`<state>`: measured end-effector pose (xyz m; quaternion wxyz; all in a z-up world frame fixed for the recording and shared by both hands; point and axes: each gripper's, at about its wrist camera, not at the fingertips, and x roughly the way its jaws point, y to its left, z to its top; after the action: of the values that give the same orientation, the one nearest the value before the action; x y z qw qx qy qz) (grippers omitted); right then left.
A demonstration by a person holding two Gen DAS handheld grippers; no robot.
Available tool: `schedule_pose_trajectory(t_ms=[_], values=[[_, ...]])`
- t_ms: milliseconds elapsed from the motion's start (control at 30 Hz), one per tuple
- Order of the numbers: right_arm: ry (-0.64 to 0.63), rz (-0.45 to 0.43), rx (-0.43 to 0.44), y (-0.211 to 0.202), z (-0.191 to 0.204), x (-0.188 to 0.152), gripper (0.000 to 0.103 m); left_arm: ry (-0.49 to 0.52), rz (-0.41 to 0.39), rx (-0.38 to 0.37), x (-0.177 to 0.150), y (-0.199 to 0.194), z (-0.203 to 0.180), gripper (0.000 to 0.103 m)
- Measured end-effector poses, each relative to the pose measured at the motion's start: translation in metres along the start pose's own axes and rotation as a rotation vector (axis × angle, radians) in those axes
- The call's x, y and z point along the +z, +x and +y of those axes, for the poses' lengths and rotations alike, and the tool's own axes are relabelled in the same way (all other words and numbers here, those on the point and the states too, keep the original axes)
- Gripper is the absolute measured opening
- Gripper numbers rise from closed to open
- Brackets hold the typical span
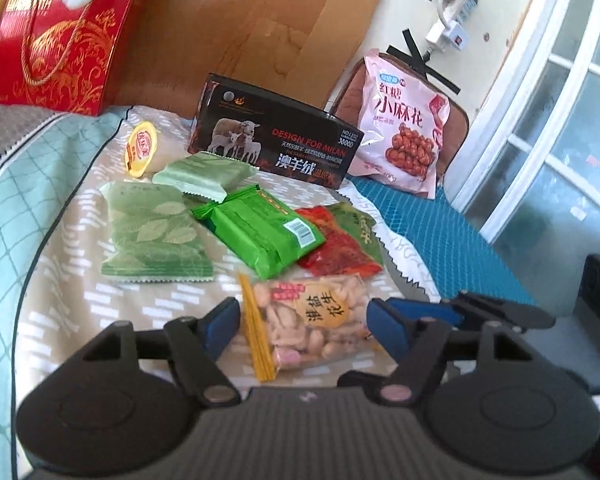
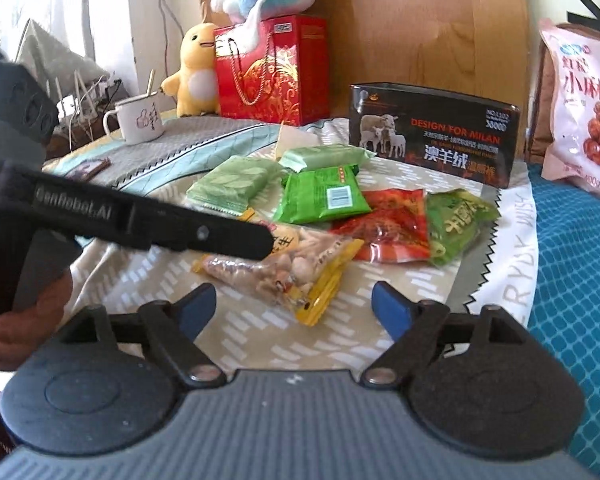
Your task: Organize snacks
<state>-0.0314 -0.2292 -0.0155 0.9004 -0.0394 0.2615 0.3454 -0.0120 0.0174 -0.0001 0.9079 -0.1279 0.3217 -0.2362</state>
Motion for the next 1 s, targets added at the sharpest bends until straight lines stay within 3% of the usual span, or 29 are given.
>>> schedule_pose_trajectory(t_ms=[433,1000], values=[[0.036,-0.01,-0.009,-0.004,-0.004,-0.001,0.092,0.079,0.006,0.071,-0.004,0.002,-0.013,0.078],[0.058,-0.016,0.001,-0.006,-0.006,-0.002,0.095,0.099,0.017,0.074,-0.002,0.004,-0.014,0.081]])
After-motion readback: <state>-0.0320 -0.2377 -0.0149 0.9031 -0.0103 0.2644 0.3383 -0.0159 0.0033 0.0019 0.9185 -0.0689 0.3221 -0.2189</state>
